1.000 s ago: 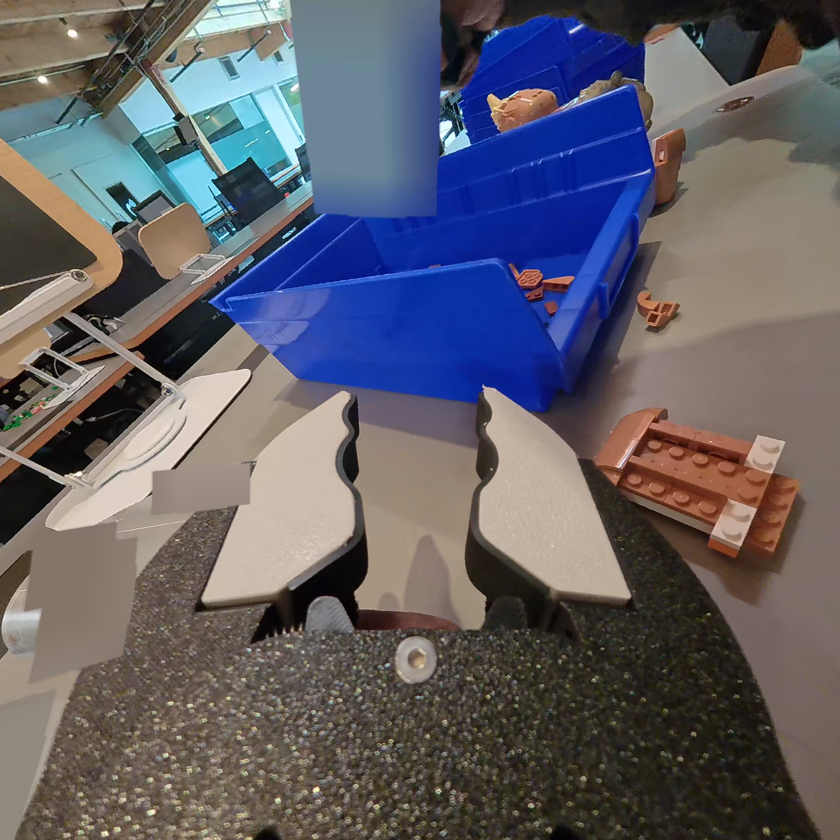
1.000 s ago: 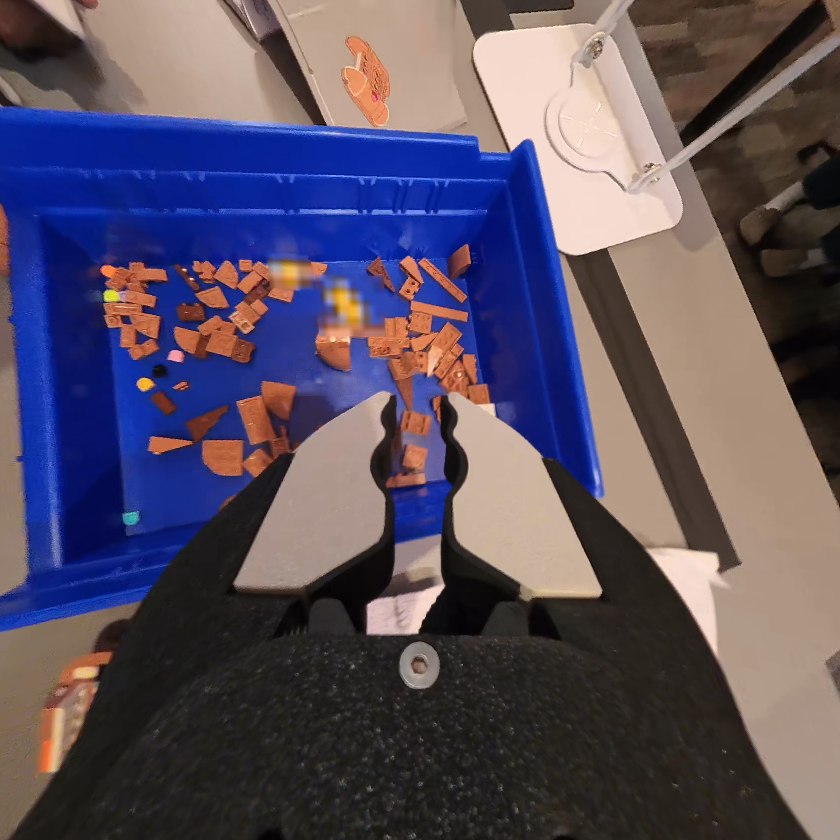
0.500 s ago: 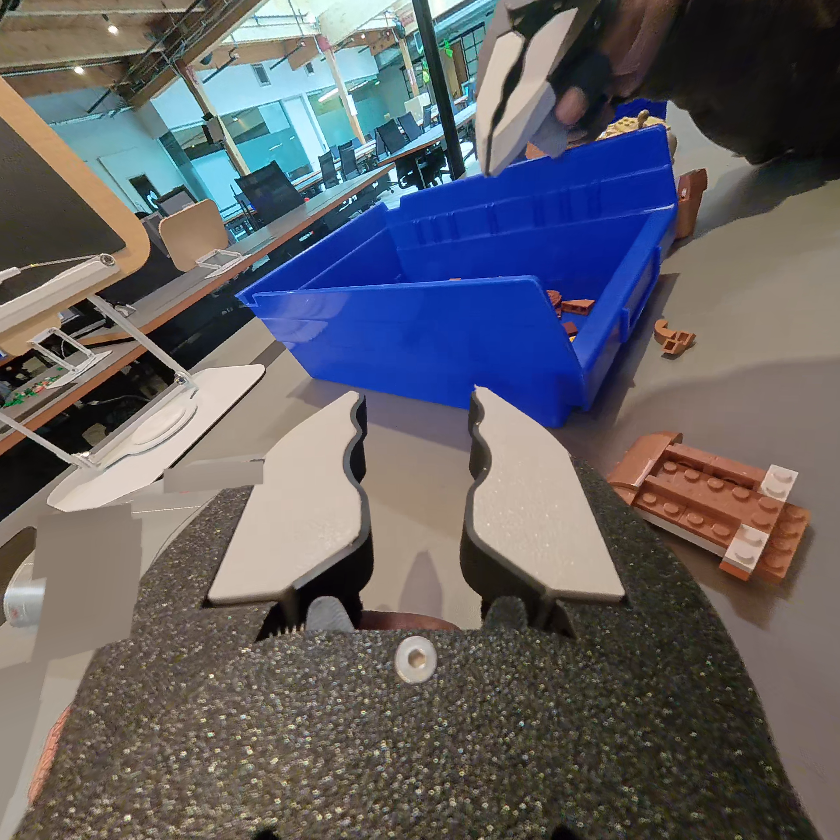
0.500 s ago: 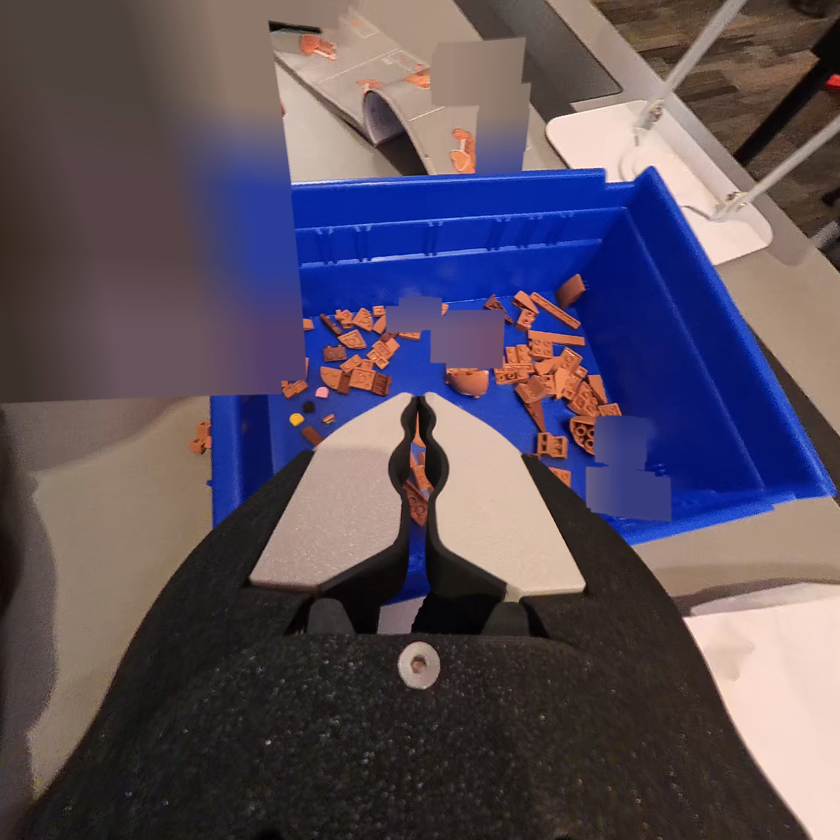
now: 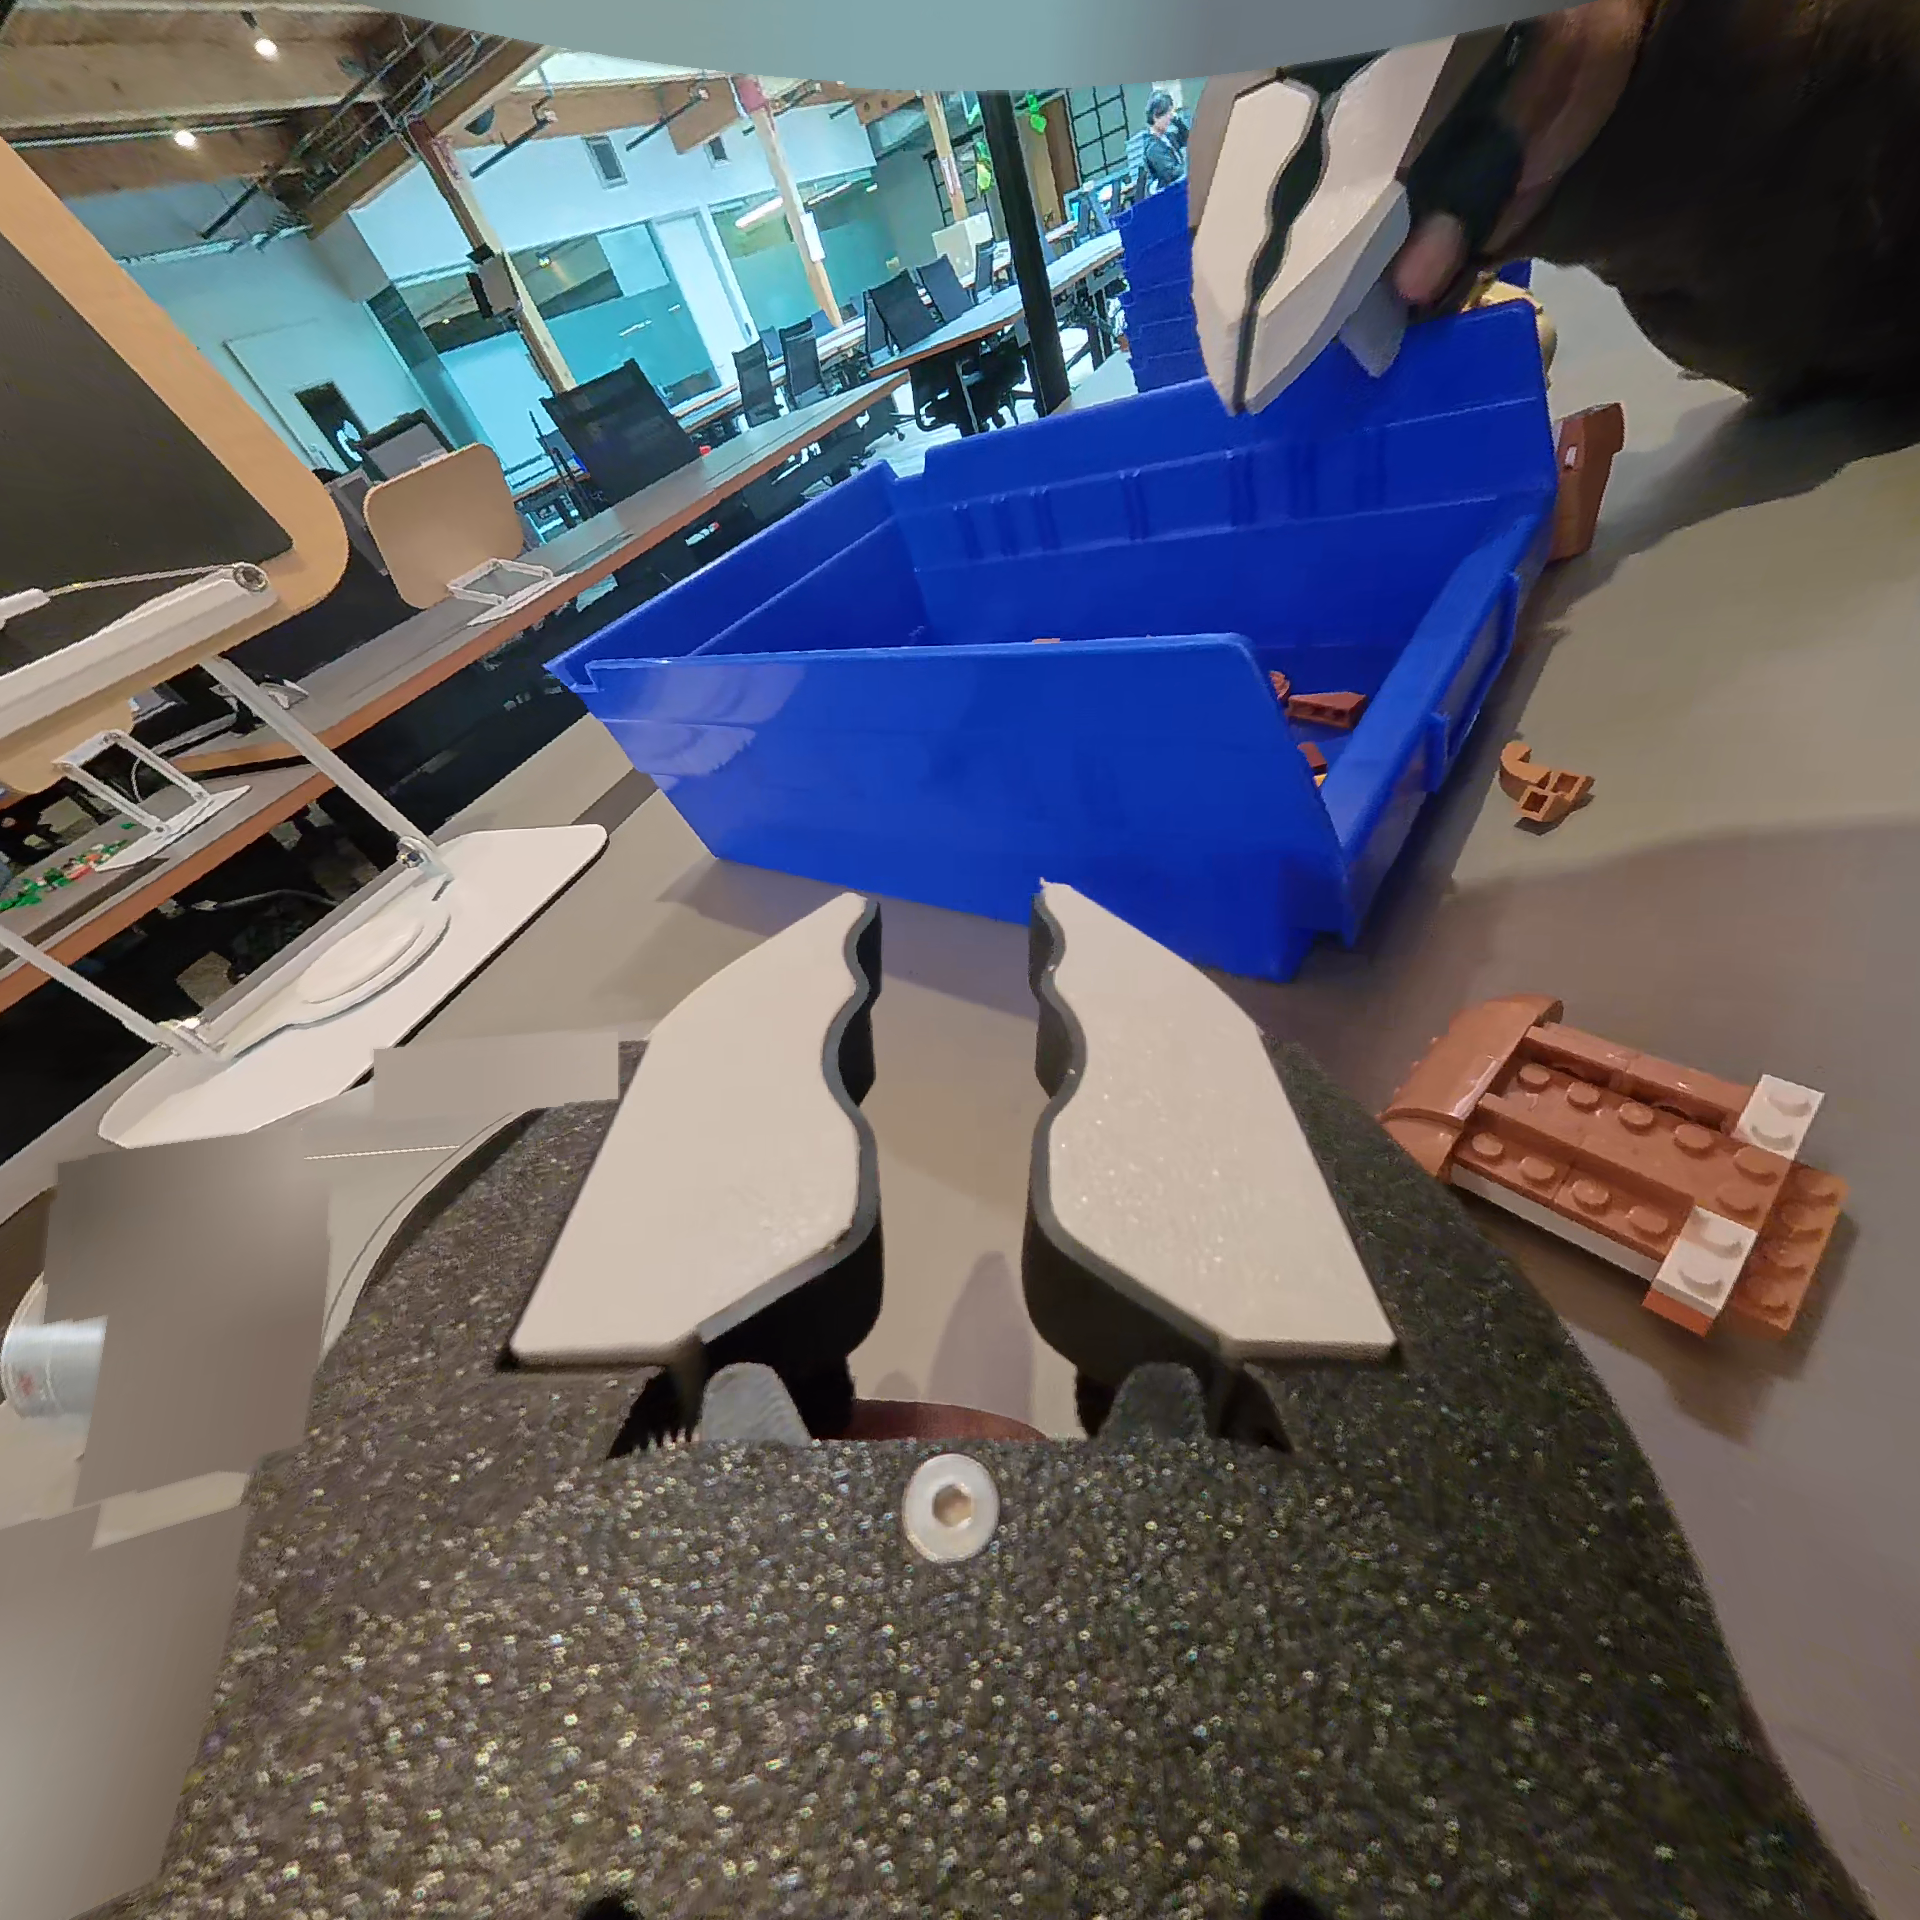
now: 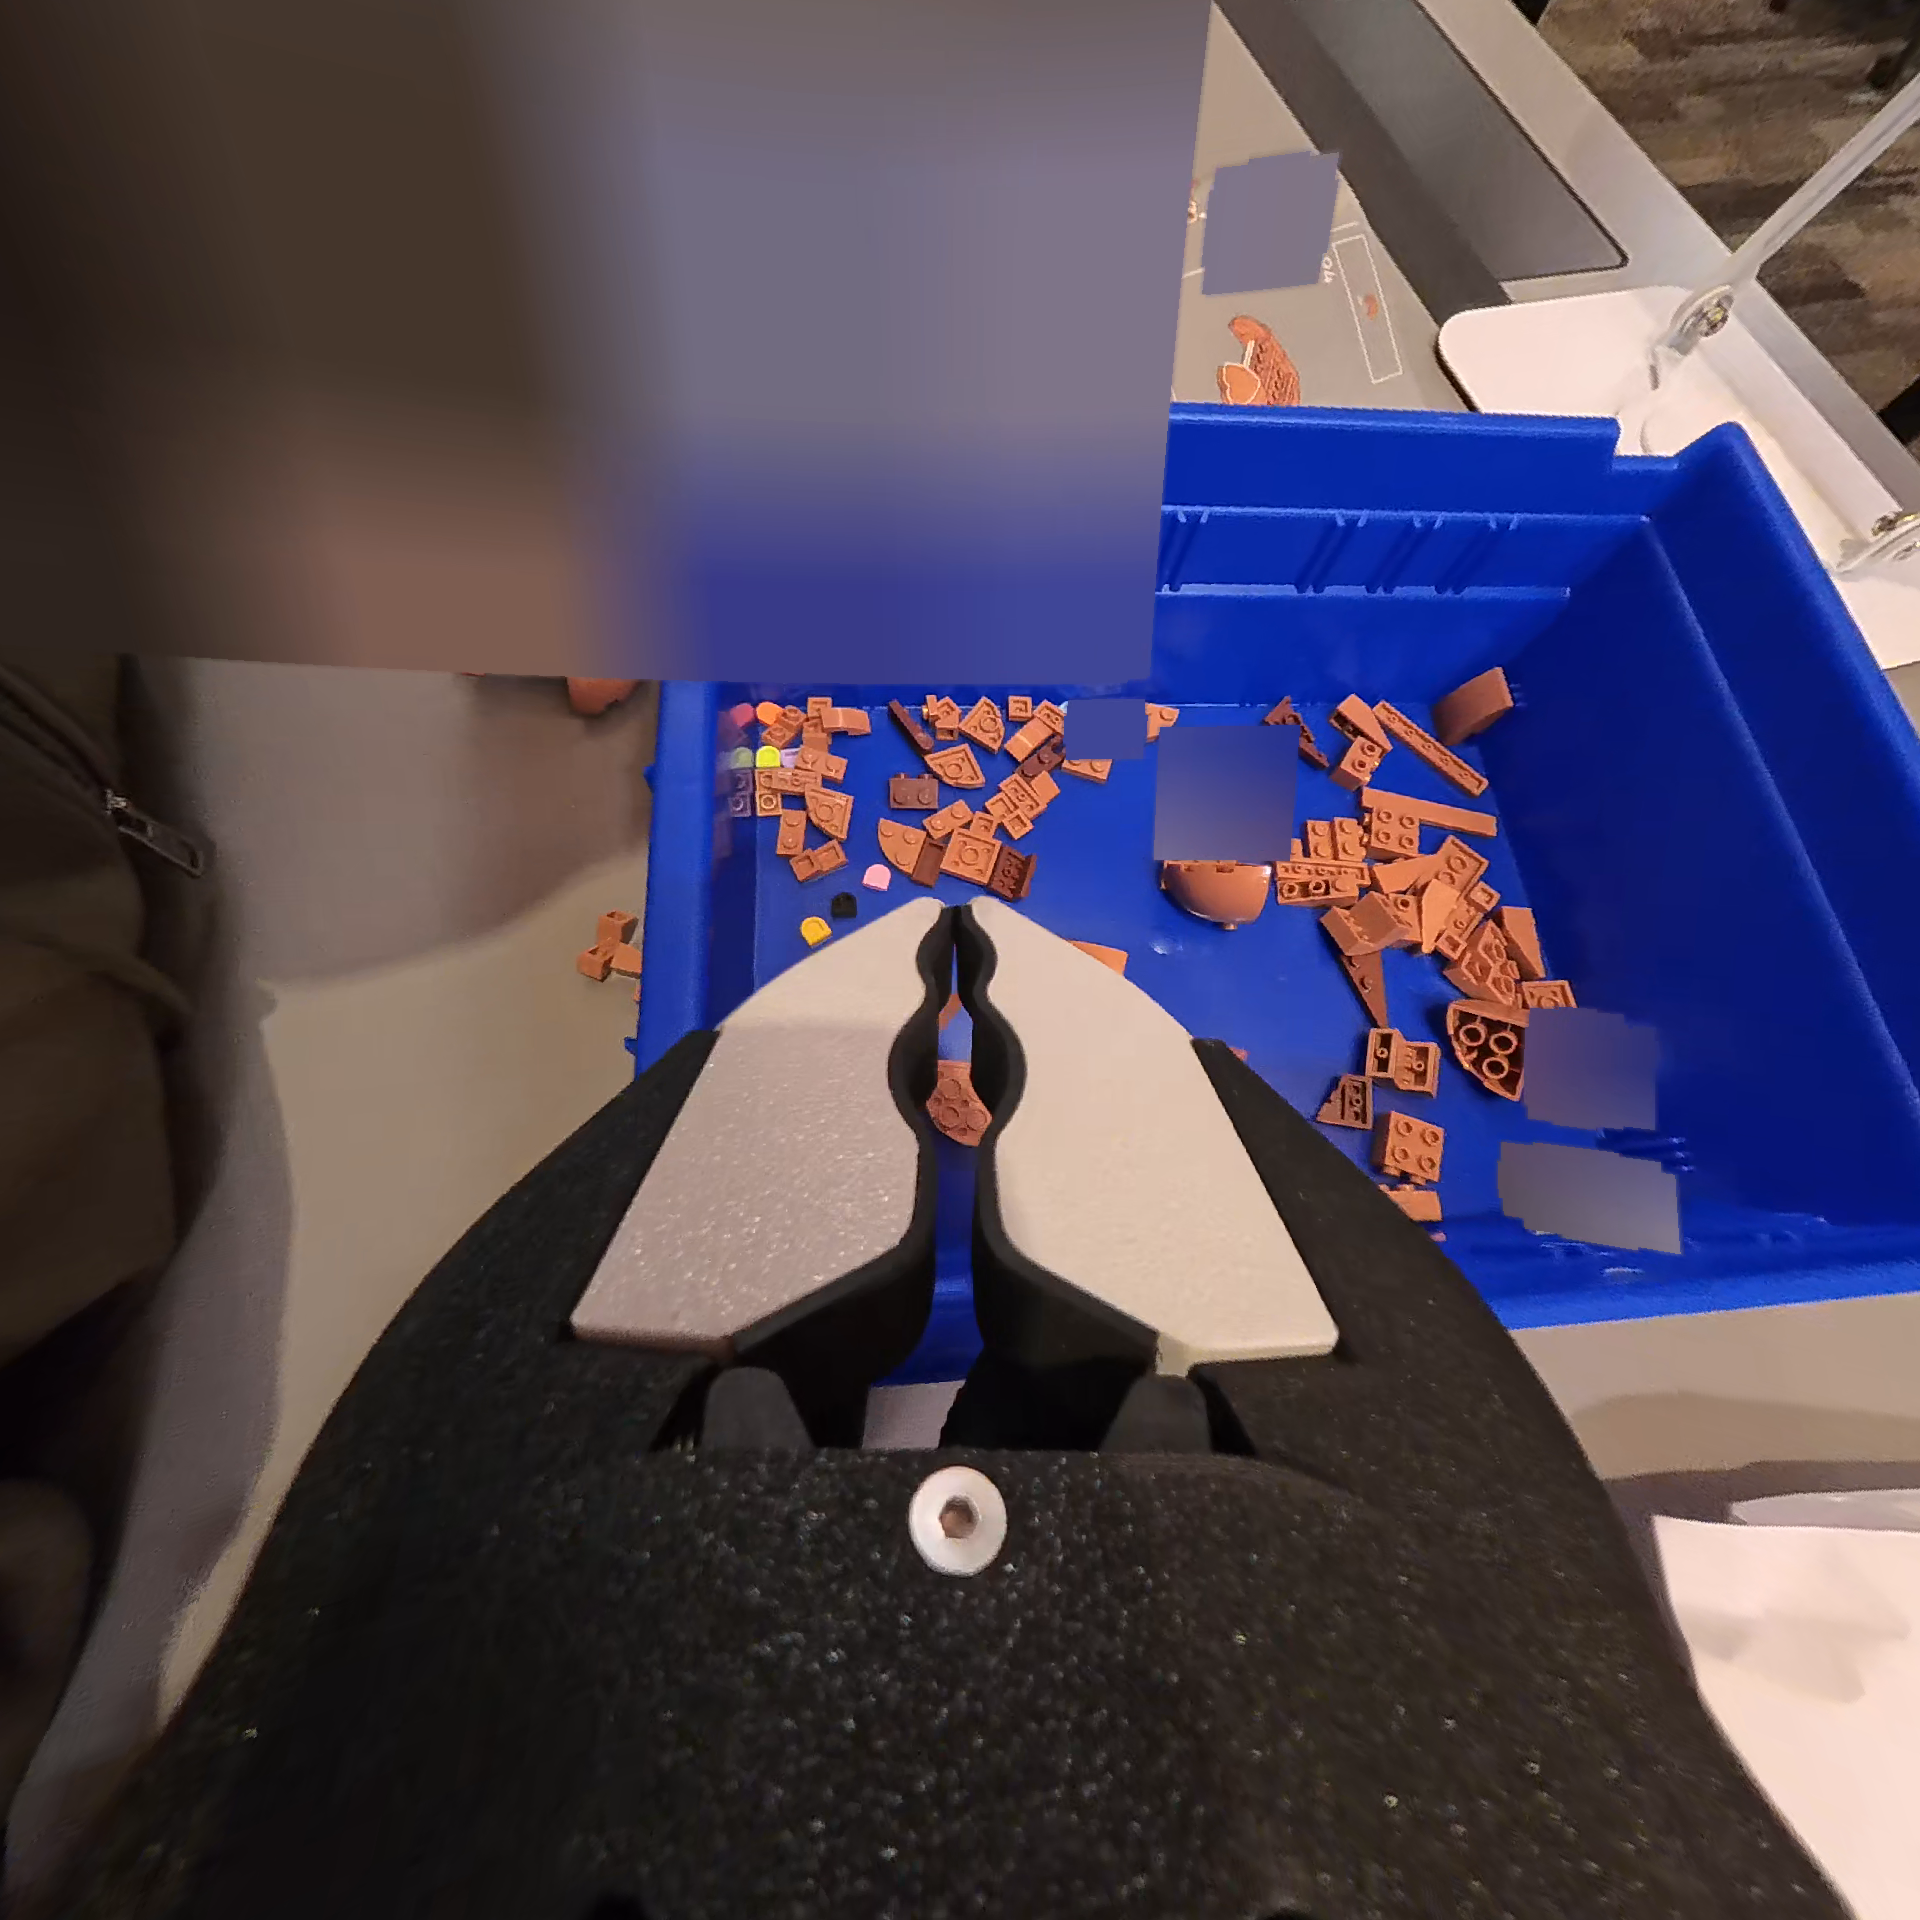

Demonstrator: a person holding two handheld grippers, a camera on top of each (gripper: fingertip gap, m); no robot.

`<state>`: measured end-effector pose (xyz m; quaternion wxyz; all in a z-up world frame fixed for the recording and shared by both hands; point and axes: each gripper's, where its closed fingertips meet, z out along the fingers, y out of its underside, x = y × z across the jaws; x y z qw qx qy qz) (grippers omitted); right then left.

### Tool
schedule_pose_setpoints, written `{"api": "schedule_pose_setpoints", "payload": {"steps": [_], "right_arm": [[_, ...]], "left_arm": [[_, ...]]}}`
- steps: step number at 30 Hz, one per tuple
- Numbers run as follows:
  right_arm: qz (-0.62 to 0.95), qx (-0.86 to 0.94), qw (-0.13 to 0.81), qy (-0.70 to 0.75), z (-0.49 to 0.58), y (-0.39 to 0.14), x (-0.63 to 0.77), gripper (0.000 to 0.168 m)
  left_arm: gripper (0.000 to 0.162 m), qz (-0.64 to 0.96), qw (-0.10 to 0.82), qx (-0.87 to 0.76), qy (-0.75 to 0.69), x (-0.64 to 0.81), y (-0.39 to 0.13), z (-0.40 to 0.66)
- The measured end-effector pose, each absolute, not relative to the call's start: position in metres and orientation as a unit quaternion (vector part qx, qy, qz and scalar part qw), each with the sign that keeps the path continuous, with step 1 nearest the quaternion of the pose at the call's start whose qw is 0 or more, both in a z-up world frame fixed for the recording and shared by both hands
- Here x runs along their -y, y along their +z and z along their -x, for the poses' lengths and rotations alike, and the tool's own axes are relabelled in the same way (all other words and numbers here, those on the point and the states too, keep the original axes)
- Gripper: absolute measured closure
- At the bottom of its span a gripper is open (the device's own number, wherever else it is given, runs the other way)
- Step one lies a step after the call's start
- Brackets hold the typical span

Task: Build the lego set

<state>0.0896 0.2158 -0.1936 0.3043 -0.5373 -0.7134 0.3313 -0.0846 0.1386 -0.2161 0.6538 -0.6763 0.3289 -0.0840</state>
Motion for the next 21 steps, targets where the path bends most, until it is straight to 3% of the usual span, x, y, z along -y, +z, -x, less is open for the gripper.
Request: {"api": "schedule_pose_setpoints", "payload": {"steps": [9, 21], "right_arm": [[0.531, 0.723, 0.289, 0.335, -0.087, -0.209, -0.206, 0.168], [0.539, 0.713, 0.276, 0.354, -0.086, -0.213, -0.207, 0.168]], "left_arm": [[0.162, 0.668, 0.651, -0.346, -0.098, -0.133, -0.217, 0.081], [0.162, 0.665, 0.651, -0.351, -0.104, -0.131, -0.216, 0.079]]}}
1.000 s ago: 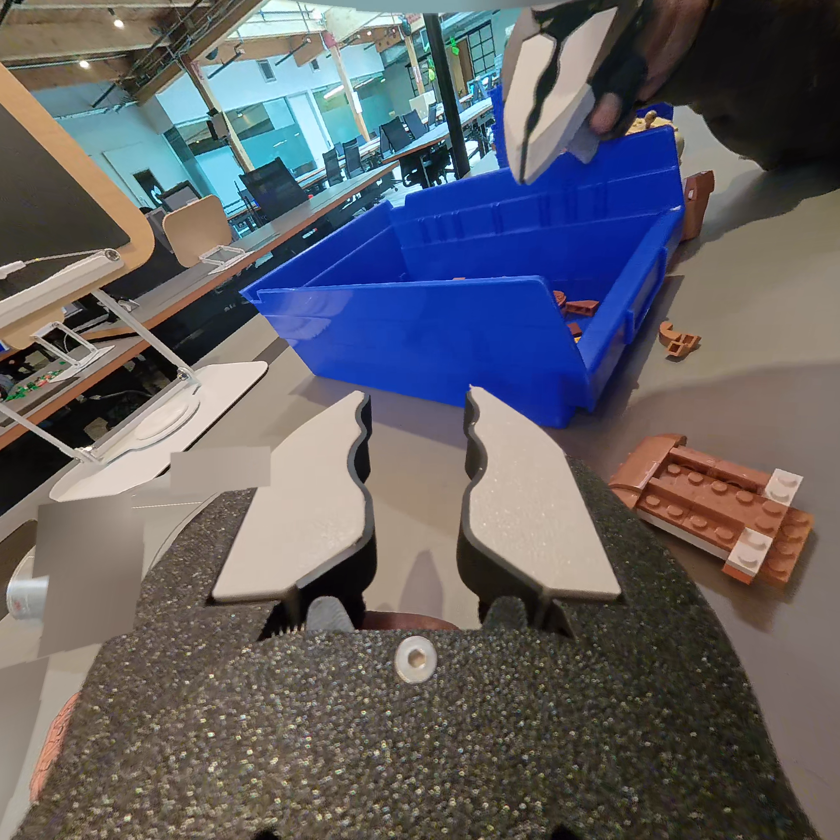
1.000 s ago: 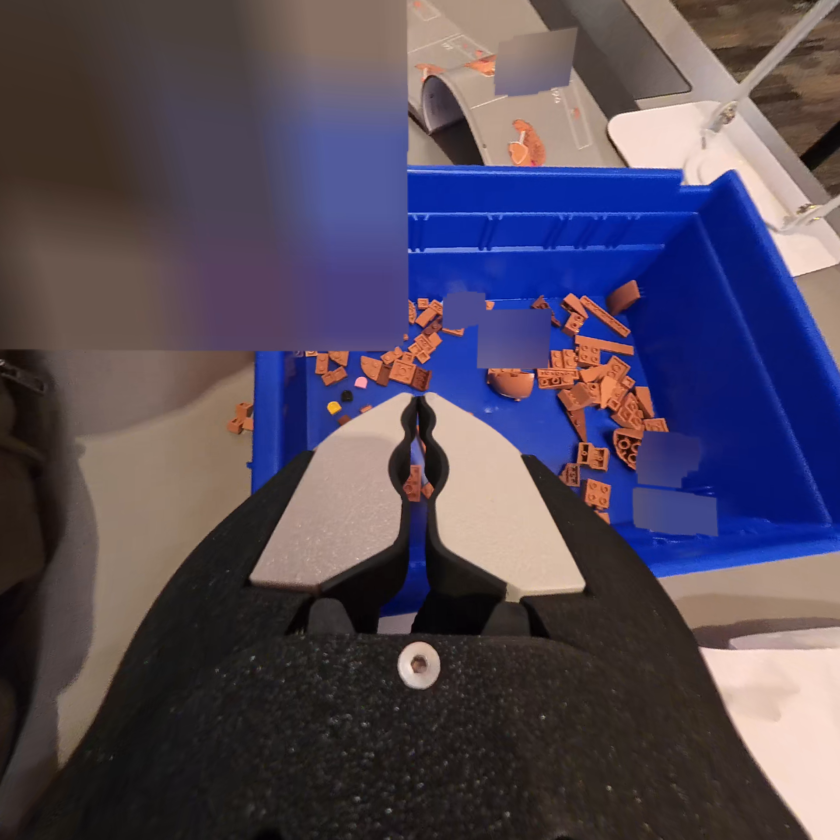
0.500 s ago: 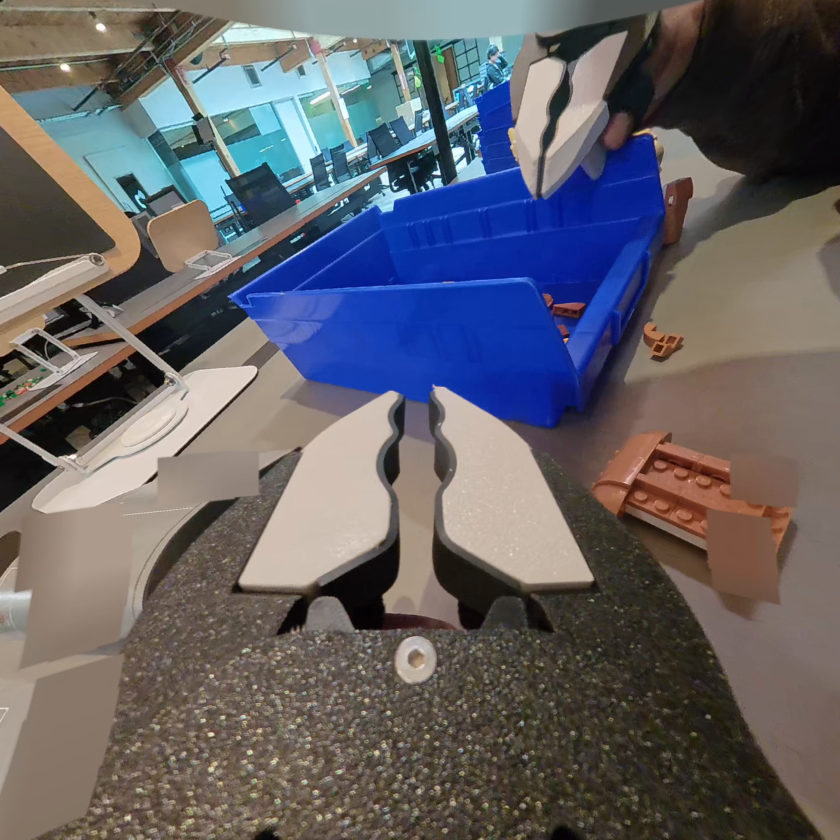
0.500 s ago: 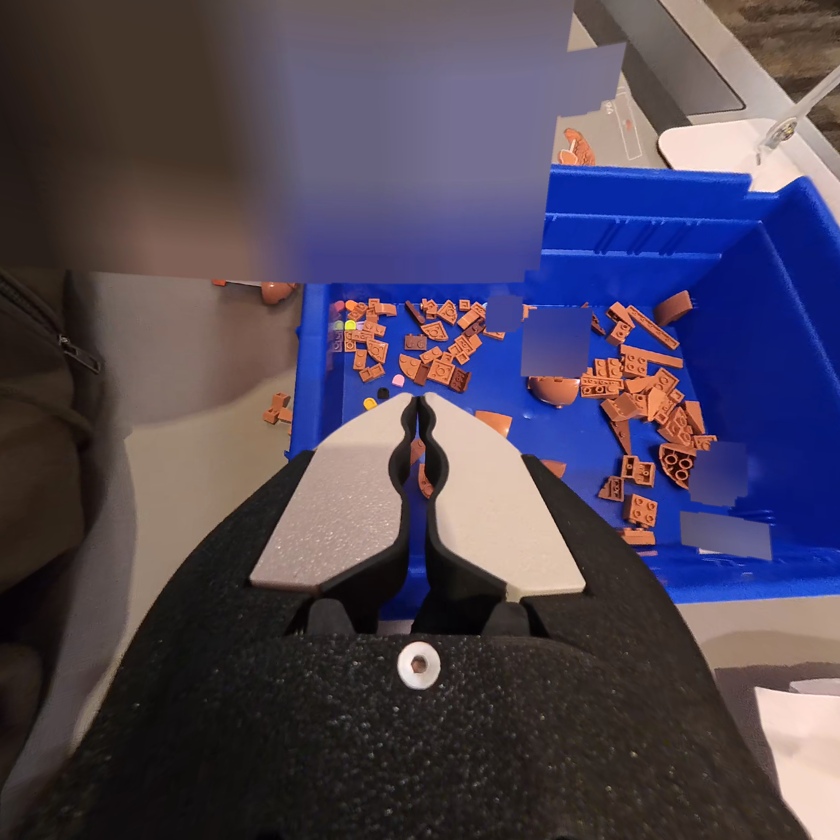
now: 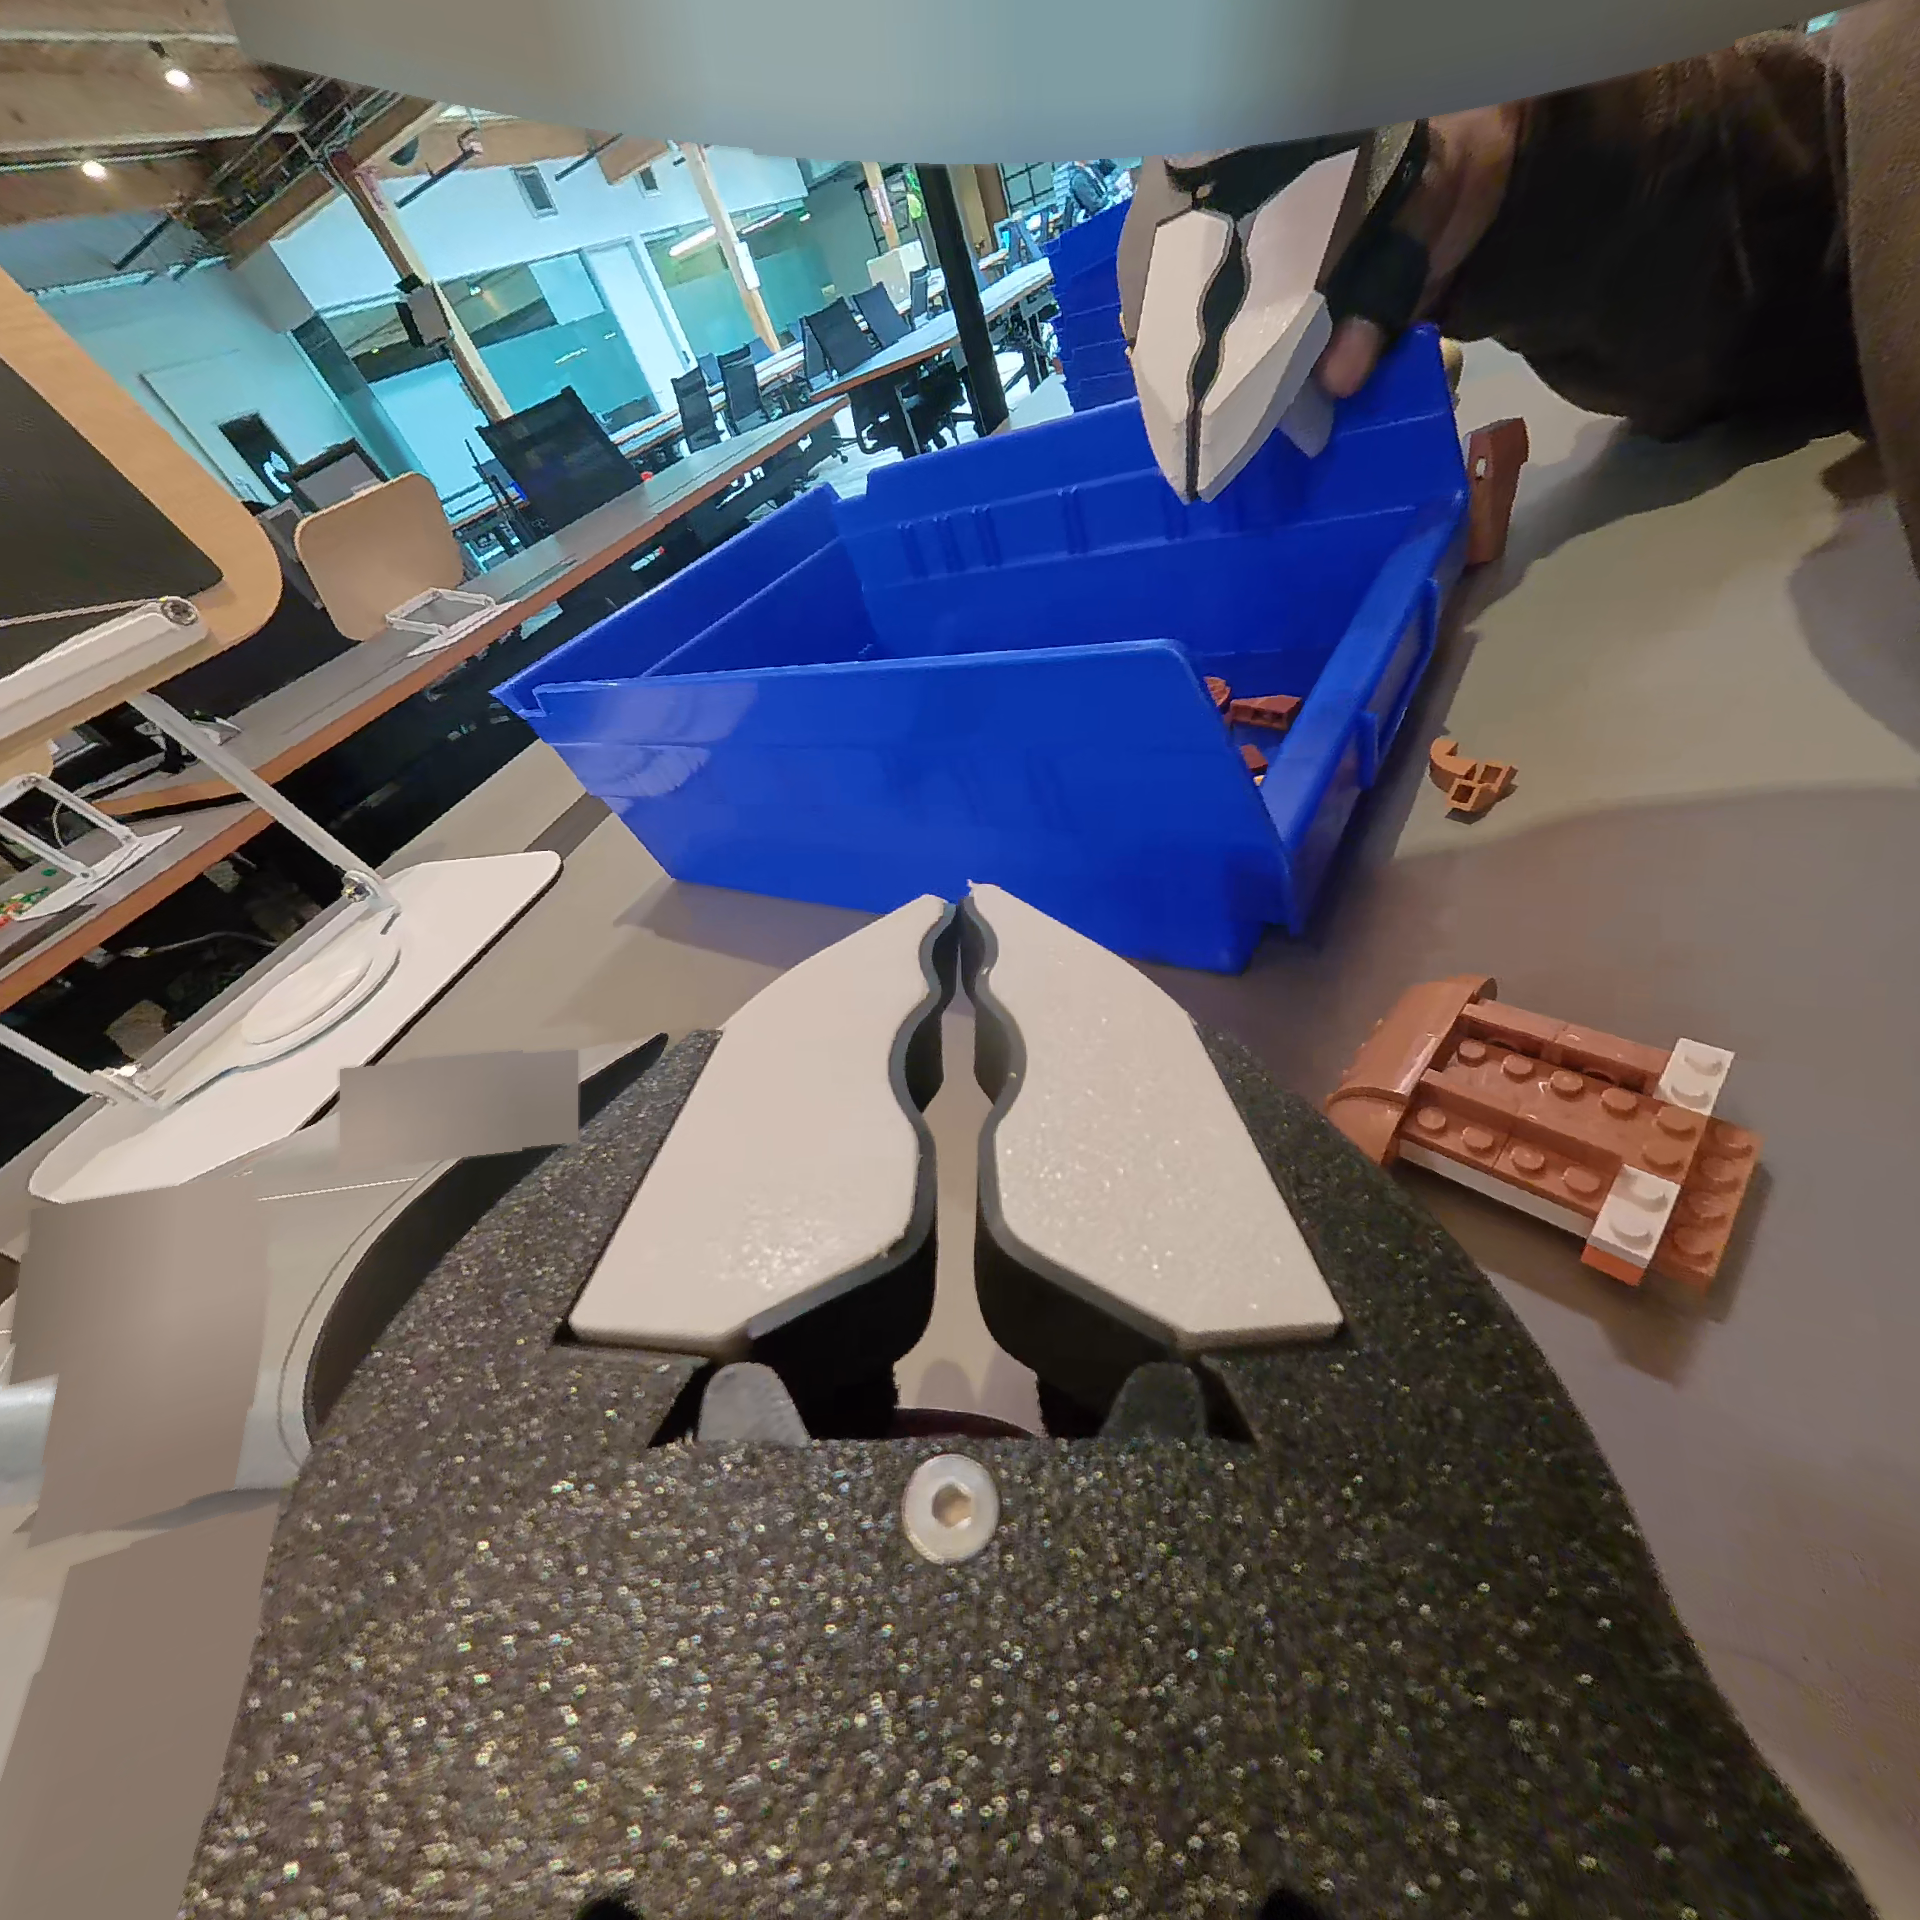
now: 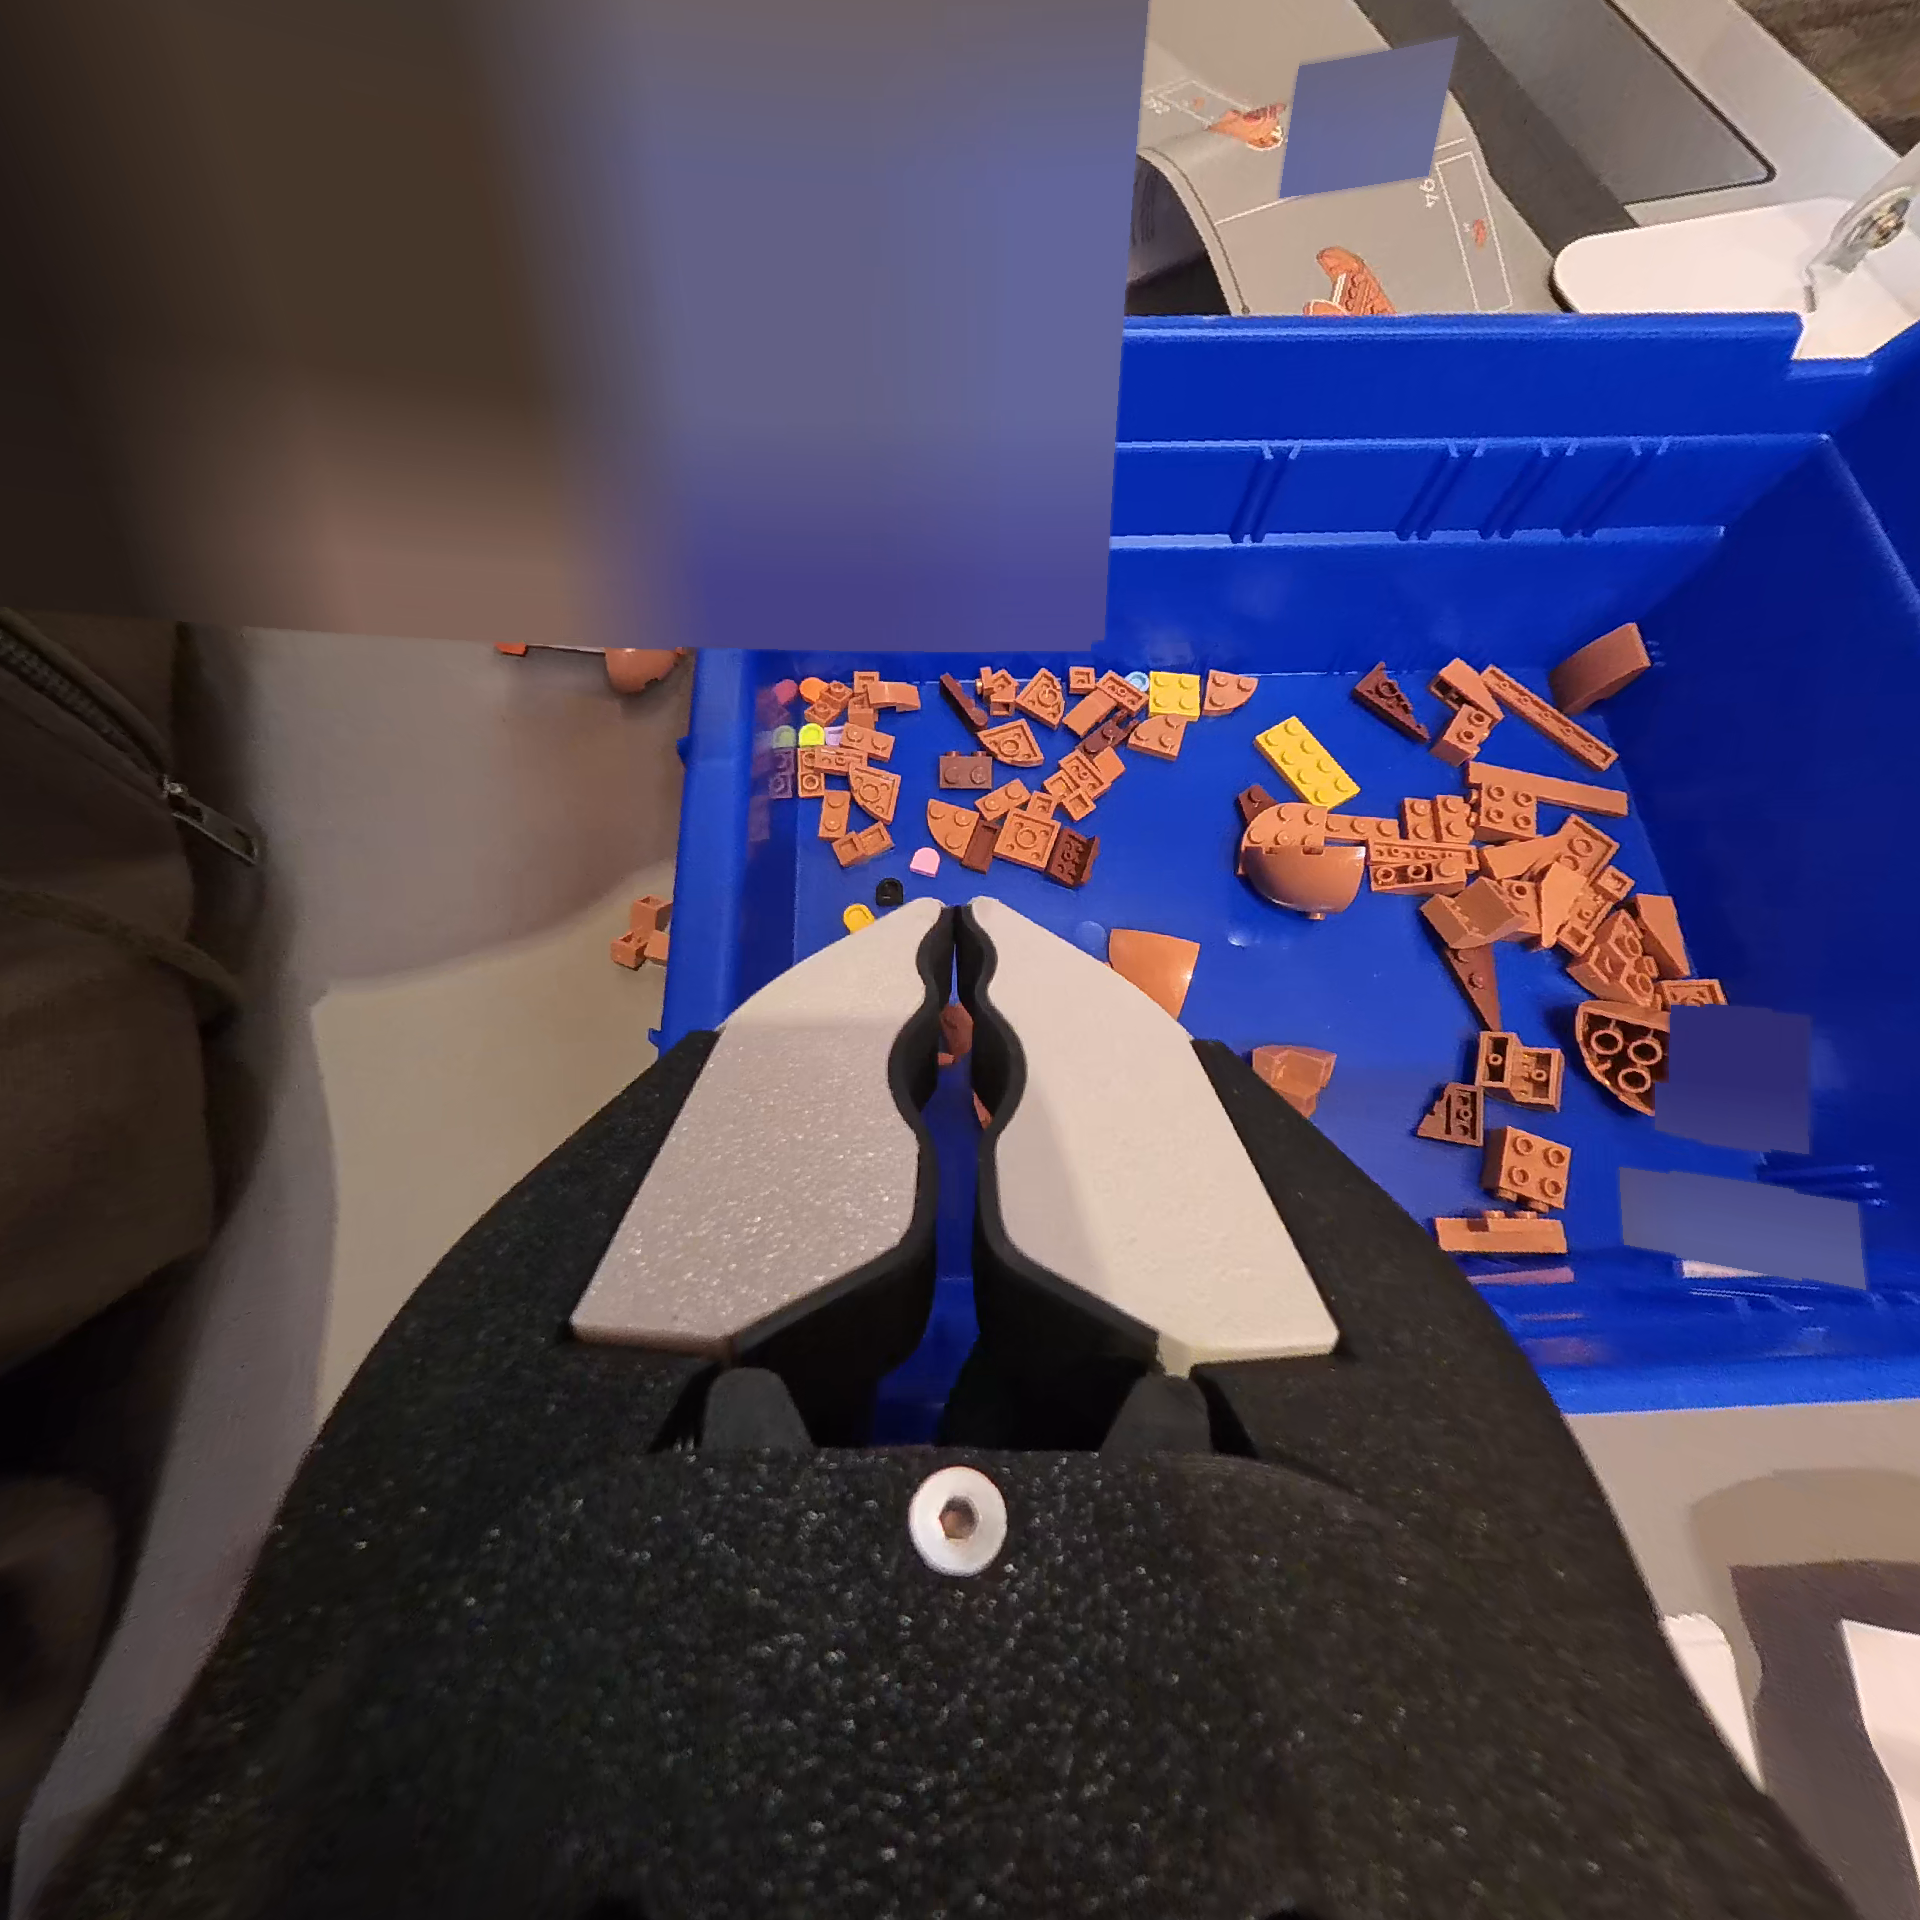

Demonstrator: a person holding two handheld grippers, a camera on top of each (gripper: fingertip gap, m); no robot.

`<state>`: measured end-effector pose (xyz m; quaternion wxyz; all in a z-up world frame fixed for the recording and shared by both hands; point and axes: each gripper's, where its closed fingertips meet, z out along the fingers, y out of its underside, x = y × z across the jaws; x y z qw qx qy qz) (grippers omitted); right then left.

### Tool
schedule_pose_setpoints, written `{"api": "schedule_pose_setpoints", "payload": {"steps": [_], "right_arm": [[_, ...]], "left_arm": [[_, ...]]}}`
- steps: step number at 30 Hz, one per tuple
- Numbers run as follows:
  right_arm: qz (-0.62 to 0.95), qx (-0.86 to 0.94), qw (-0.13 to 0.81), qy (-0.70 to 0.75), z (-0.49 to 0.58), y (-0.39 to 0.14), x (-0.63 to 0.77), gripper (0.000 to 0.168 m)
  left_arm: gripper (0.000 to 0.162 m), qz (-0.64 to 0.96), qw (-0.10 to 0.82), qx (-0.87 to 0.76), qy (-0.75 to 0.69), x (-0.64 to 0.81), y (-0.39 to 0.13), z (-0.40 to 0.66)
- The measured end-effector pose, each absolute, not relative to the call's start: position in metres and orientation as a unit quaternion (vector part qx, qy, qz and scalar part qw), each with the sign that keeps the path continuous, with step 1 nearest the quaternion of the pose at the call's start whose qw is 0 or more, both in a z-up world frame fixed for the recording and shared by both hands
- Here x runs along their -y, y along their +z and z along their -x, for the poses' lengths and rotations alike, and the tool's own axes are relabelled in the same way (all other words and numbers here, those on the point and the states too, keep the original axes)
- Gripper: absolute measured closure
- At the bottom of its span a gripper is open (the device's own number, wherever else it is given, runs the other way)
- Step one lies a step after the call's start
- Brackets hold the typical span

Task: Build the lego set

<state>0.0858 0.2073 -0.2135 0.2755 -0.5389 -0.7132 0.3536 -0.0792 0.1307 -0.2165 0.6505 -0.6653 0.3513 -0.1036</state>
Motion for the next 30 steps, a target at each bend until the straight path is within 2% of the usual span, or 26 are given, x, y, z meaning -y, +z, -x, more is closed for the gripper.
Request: {"api": "schedule_pose_setpoints", "payload": {"steps": [30], "right_arm": [[0.539, 0.698, 0.282, 0.376, -0.0834, -0.2142, -0.2093, 0.168]], "left_arm": [[0.162, 0.668, 0.647, -0.356, -0.089, -0.1311, -0.2188, 0.0788]]}}
